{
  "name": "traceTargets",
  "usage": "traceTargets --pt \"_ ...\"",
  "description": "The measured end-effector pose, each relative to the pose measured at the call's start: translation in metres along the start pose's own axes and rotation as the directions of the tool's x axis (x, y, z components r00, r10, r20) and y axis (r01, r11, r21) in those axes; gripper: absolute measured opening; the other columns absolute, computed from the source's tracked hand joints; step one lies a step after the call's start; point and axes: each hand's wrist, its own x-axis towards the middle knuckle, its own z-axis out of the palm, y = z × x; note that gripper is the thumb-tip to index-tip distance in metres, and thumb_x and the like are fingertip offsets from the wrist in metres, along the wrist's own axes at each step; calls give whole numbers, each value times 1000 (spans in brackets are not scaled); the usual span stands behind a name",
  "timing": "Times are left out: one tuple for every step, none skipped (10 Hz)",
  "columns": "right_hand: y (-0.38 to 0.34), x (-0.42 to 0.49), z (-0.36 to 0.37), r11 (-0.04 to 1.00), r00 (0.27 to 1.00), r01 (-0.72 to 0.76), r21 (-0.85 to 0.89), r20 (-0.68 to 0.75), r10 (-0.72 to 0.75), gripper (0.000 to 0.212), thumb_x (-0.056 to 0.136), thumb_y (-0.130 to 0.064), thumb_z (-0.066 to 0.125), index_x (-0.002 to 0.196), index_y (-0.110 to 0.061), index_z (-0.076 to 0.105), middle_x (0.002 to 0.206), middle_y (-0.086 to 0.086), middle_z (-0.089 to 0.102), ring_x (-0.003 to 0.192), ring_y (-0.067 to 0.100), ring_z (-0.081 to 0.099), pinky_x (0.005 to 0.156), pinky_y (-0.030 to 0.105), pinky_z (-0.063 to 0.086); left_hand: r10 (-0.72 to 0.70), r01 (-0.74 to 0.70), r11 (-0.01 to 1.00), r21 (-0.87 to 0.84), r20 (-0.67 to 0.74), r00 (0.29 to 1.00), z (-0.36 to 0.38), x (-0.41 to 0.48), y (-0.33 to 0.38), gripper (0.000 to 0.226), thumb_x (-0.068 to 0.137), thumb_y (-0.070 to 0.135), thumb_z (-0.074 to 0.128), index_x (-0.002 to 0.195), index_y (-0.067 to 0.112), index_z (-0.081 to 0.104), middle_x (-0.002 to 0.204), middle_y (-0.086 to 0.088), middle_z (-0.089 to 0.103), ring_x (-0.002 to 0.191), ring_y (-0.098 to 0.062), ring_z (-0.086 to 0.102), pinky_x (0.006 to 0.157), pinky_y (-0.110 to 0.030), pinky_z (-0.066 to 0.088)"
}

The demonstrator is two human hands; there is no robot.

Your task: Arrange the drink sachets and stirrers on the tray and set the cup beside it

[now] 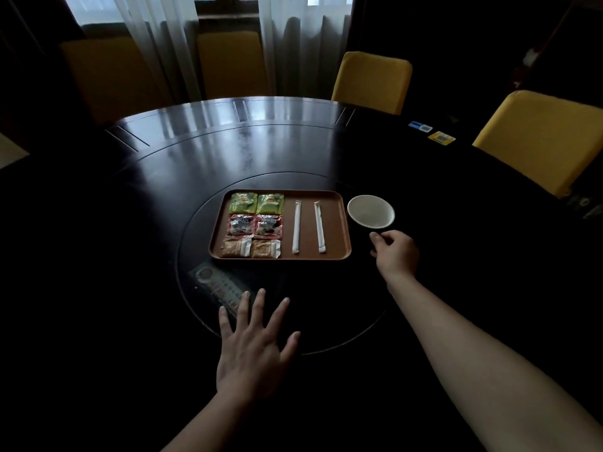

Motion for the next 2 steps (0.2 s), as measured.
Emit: traceTargets --pt "-2 -1 -4 997 999 -33 73 26 31 18 87 -35 66 80 -18 65 79 8 73 72 26 73 77 50 60 12 -12 1000 -9 -11 1000 -1 0 3 67 86 74 20 147 46 22 160 -4 22 148 -28 8 115 -62 2" --pt "-3 -9 -6 992 999 -38 117 26 35 20 89 -38 61 83 -19 61 81 3 67 79 27 70 78 51 59 19 -20 999 -36 -19 1000 -1 1 -1 65 85 73 28 143 46 31 158 -4 27 148 -28 13 116 -61 5"
